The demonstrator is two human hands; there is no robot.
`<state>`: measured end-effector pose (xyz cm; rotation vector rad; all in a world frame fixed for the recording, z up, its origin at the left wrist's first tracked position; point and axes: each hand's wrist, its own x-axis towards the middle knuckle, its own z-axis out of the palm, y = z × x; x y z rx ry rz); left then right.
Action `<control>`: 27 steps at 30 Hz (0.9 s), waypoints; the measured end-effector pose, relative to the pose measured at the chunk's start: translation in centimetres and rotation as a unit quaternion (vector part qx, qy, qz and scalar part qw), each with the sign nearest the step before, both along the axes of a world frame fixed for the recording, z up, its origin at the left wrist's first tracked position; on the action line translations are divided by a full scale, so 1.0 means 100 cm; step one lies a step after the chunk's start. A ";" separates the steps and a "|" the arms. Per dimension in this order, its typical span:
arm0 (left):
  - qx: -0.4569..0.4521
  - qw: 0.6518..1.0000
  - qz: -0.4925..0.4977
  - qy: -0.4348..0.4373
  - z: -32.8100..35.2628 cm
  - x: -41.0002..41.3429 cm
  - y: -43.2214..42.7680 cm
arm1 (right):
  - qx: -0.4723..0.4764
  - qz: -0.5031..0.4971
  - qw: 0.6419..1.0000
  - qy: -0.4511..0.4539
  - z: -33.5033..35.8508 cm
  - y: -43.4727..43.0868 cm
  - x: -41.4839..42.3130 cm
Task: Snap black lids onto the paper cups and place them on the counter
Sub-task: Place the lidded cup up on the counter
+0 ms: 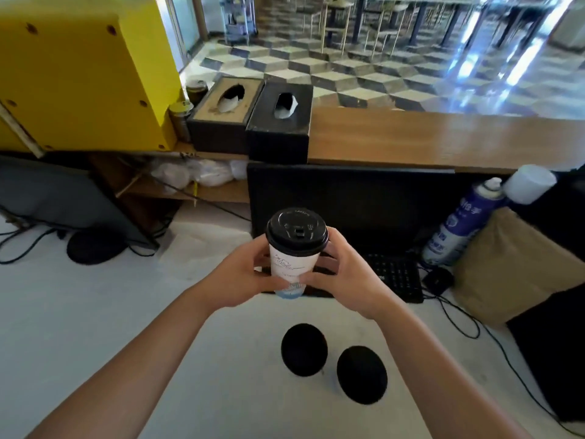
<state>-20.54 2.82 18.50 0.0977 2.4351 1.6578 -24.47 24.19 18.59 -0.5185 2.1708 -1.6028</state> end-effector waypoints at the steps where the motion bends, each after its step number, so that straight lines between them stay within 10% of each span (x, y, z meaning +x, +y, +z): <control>1: -0.008 1.000 0.007 0.014 0.004 -0.006 0.007 | -0.003 0.003 1.000 0.016 0.004 0.008 -0.008; 27: -0.048 0.983 0.094 0.147 0.083 -0.203 0.090 | -0.040 -0.068 0.987 0.139 0.084 0.063 -0.210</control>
